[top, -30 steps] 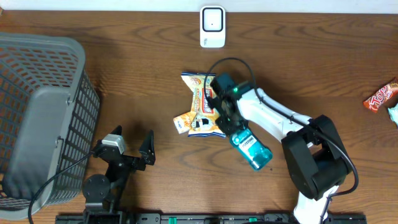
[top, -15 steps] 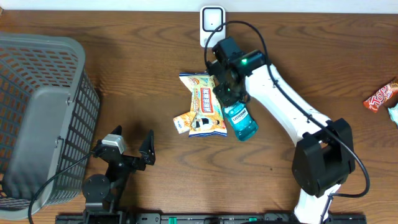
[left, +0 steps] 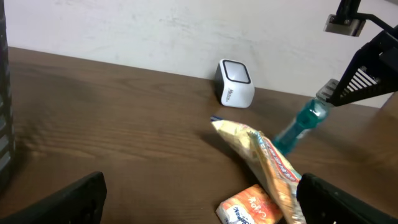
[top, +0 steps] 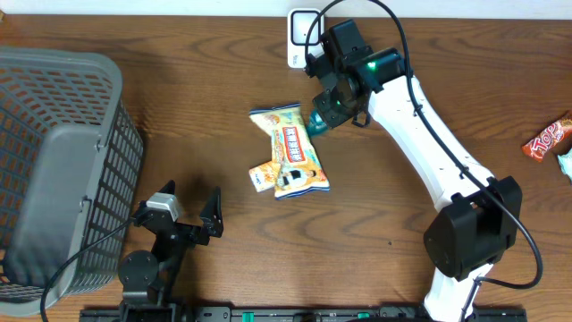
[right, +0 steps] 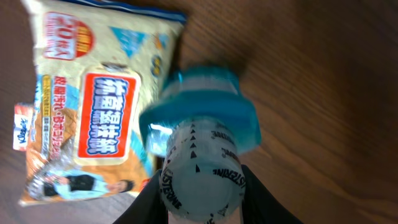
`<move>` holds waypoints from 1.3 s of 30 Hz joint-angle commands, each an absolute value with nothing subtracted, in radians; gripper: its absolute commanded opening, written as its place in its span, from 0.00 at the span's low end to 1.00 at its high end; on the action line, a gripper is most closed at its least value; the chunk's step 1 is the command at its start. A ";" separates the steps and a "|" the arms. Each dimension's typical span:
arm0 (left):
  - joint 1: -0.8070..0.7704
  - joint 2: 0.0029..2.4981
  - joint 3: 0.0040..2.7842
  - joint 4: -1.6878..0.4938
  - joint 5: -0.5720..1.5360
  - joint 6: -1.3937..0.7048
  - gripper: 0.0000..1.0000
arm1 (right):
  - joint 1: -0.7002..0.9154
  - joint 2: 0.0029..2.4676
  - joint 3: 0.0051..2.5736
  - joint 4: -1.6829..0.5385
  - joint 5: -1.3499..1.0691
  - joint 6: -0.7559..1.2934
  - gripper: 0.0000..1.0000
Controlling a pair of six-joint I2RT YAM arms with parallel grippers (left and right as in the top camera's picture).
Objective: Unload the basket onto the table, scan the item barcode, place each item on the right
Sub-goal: 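Lift the mouthwash bottle and carry it toward the white scanner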
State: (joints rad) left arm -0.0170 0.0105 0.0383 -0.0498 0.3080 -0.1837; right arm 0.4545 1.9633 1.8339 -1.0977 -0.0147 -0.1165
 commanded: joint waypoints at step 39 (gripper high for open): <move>-0.021 0.006 0.021 -0.081 0.313 -0.185 0.98 | 0.451 1.920 1.969 -1.182 -0.013 0.076 0.69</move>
